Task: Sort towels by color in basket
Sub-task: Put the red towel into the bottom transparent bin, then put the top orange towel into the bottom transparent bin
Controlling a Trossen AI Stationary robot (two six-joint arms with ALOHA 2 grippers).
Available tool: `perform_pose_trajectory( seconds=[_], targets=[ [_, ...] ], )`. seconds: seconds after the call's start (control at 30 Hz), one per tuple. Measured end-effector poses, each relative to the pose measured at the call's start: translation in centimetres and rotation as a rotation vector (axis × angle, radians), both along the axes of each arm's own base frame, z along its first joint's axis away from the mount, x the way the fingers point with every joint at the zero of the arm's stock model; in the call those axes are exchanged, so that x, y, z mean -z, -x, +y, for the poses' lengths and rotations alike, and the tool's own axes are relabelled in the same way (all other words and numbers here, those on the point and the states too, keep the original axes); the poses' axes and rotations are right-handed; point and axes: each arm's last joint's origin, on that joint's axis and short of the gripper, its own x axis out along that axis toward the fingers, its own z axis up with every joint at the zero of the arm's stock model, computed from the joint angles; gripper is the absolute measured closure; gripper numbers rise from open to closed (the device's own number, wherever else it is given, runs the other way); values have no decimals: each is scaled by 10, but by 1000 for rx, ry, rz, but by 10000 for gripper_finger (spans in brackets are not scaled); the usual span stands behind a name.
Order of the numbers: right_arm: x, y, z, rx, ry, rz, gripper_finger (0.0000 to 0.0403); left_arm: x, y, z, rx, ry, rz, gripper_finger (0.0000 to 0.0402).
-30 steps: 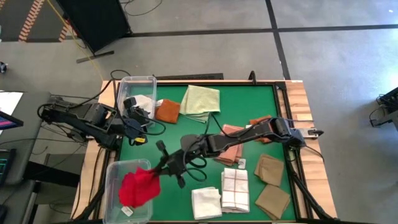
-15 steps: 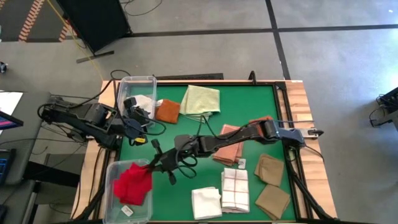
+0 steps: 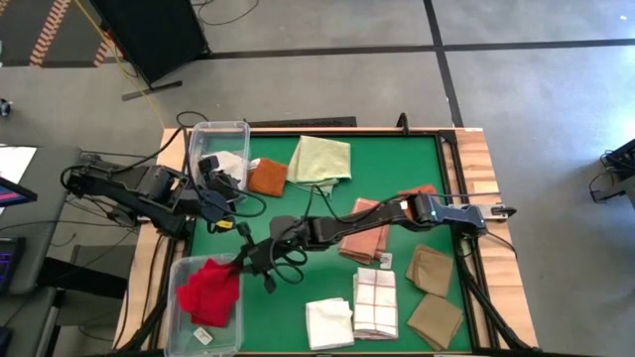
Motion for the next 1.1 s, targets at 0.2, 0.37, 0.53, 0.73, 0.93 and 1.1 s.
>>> perform_pose_trajectory(
  seconds=[0.2,0.37,0.53,0.73,0.93,1.1],
  targets=[
    [0,1,5,-9,21,-6,236,0,0,0,0,1,-4,211],
    [1,1,5,-8,-1,18,164,0,0,0,-5,4,-8,211],
    [3,3,4,-7,3,75,144,0,0,-1,-1,28,-7,211],
    [14,7,14,-29,58,188,143,3,2,-2,29,97,37,211],
    [19,11,18,-39,79,272,143,5,6,-1,15,117,78,211],
    [2,21,16,8,103,326,143,8,3,-2,22,116,66,211]
  ],
)
